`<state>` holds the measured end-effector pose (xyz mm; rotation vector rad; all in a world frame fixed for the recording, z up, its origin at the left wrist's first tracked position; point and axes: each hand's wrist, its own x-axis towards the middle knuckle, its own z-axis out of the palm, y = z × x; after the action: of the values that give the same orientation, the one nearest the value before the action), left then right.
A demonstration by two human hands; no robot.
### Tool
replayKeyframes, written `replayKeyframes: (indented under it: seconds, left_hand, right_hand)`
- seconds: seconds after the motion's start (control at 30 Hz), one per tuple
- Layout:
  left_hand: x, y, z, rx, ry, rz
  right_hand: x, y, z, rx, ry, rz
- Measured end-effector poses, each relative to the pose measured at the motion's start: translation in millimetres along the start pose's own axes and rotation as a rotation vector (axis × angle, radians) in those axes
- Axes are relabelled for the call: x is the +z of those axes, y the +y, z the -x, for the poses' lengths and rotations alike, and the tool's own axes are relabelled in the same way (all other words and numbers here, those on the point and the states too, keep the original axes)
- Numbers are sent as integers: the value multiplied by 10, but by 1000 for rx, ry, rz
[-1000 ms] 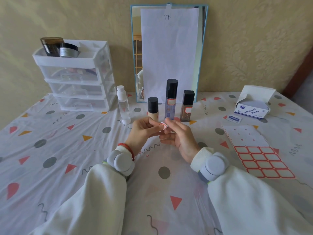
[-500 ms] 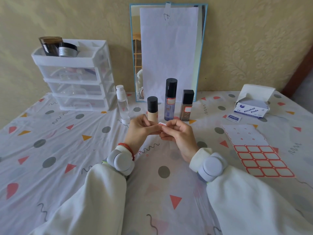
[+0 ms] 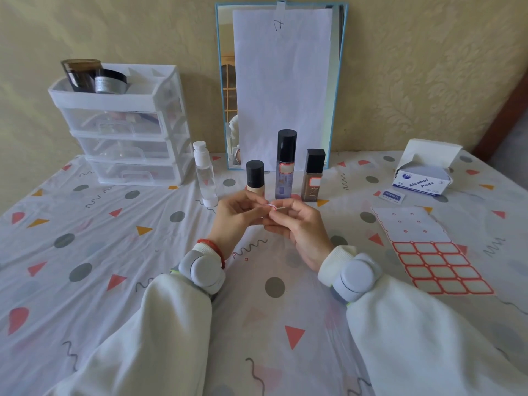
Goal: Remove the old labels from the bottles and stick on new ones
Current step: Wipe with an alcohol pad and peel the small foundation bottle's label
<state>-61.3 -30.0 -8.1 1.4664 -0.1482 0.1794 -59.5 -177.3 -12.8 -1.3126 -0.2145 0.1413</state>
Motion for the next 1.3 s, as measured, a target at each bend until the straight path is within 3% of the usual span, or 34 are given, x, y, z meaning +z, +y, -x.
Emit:
replayKeyframes:
  seconds: [0.27, 0.7, 0.83, 1.17, 1.3]
  left_hand:
    - [-1, -5, -1, -32, -54, 29]
    - [-14, -26, -17, -57, 11, 60]
    - [-6, -13, -16, -23, 37, 35]
    - [15, -37, -23, -25, 0, -113]
    - [10, -51, -21, -23, -33, -119]
  right_hand:
    - [0, -18, 10, -32, 61, 74]
    - [-17, 5, -4, -49, 68, 108]
    - [-9, 15, -25, -10, 73, 59]
    - [-26, 31, -8, -157, 144, 219]
    - [-31, 37, -14, -131, 148, 174]
